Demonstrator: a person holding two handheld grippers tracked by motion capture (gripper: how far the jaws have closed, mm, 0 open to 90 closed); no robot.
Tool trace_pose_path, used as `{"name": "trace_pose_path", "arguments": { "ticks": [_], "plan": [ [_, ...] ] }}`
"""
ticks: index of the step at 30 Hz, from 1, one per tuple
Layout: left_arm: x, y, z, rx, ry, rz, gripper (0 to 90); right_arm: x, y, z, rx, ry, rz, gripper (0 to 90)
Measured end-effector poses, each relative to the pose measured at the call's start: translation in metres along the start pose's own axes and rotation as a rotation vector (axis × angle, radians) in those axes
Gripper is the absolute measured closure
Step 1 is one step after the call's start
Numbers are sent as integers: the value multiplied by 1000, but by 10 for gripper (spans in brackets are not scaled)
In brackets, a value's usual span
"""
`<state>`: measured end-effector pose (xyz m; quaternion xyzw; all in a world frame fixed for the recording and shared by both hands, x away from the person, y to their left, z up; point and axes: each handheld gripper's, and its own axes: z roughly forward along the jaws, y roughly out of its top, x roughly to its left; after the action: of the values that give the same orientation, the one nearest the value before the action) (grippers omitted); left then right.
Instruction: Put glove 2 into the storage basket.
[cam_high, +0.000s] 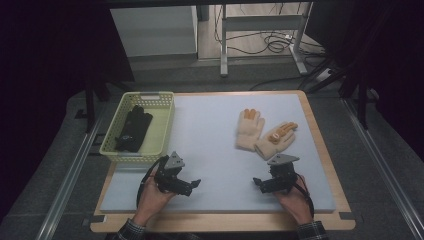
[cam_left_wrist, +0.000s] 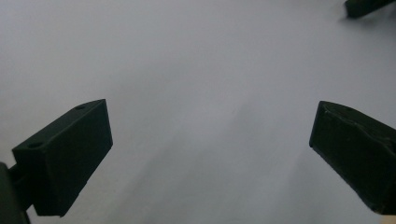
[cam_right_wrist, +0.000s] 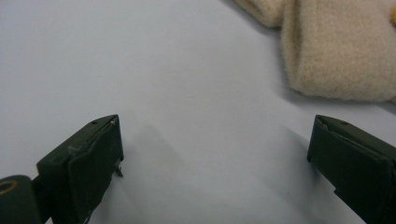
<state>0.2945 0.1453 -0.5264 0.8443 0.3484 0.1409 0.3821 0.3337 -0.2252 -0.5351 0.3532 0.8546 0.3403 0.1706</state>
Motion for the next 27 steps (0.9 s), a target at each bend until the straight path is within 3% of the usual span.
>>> {"name": "trace_pose_path", "arguments": {
  "ticks": [6, 11, 16, 20, 27],
  "plan": [
    [1, -18, 14, 67, 41, 7, 0, 0, 0, 0, 1, 1, 0, 31],
    [6, -19, 15, 72, 14, -37, 0, -1, 0, 0, 0, 6, 2, 35],
    [6, -20, 15, 69, 21, -33, 0, -1, 0, -1, -4, 7, 3, 55],
    [6, -20, 15, 68, 21, -34, 1, -2, 3, -1, -15, 7, 35, 114],
    [6, -20, 14, 66, 24, -37, 7, -4, 26, 1, -32, 17, 37, 231]
  ]
}}
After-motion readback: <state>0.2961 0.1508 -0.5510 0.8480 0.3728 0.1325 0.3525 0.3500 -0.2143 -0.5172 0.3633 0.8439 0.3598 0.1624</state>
